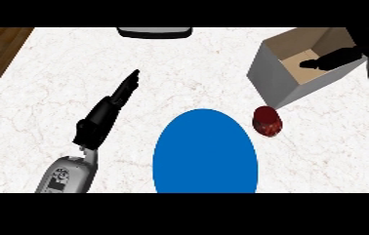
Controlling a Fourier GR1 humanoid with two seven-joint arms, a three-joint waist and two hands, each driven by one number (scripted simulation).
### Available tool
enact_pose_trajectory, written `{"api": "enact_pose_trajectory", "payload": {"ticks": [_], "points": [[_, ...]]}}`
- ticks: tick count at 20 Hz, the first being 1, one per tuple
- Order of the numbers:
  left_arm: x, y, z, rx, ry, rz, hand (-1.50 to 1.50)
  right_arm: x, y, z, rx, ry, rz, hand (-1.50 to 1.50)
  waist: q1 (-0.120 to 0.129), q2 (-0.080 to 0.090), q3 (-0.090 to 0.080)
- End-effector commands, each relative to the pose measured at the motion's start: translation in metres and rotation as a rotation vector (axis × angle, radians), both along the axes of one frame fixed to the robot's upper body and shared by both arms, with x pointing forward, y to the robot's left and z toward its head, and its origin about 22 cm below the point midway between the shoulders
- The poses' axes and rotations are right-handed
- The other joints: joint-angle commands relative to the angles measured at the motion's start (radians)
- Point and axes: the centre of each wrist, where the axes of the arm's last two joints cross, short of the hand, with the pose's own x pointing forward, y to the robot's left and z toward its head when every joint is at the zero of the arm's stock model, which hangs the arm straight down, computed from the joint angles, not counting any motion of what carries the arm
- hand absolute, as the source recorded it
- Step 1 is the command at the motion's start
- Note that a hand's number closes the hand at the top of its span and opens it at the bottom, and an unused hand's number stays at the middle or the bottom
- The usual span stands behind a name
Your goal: Pick the can from the plate and place it in the cardboard box
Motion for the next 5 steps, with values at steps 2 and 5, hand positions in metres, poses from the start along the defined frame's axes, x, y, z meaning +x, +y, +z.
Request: {"api": "enact_pose_trajectory", "payload": {"ticks": [2, 5], "points": [[0.008, -0.003, 0.001, 0.005, -0.012, 0.001, 0.00, 0.001, -0.024, 0.006, 0.340, -0.029, -0.027, -1.50, -0.004, 0.010, 0.004], [0.012, 0.011, 0.002, 0.006, -0.014, -0.013, 0.00, -0.014, -0.067, 0.010, 0.416, -0.029, -0.061, -1.50, 0.010, 0.016, 0.005]]}}
